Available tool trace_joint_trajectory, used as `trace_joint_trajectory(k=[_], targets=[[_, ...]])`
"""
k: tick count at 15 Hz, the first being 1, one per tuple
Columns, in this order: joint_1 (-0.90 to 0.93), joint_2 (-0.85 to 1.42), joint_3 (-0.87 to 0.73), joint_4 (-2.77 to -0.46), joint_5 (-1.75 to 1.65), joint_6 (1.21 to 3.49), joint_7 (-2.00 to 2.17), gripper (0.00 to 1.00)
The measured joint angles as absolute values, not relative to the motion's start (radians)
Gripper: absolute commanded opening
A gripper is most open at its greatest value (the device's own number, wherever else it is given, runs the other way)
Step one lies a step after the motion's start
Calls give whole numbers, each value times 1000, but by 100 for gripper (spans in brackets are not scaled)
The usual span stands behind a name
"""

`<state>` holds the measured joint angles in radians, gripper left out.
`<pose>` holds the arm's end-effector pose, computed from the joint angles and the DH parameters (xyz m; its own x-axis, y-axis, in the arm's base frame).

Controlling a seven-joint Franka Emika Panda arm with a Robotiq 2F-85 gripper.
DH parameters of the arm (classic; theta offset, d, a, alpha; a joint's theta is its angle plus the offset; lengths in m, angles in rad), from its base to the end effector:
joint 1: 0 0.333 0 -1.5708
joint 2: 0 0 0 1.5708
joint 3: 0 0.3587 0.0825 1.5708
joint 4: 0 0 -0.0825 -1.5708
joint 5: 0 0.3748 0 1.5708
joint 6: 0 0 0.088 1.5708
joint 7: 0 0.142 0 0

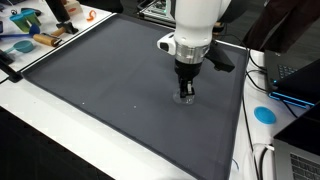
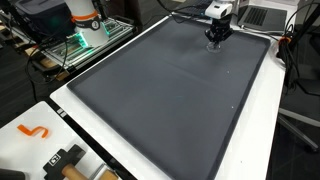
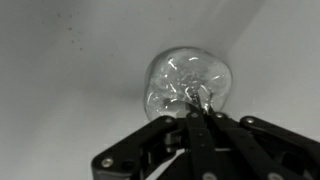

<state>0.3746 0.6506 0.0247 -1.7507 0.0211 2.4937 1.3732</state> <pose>0.6430 0.2698 0.2142 0.5442 -0.8389 -0.0106 -0.8356 -0.5408 -0.0960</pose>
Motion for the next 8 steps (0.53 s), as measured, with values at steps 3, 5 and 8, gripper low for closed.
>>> trace_joint_trajectory(k=[3, 5, 8], targets=[[374, 651, 25, -1750, 21, 2491, 1373, 1], [374, 651, 25, -1749, 21, 2486, 1373, 29], [373, 651, 25, -1747, 21, 2481, 1371, 41]])
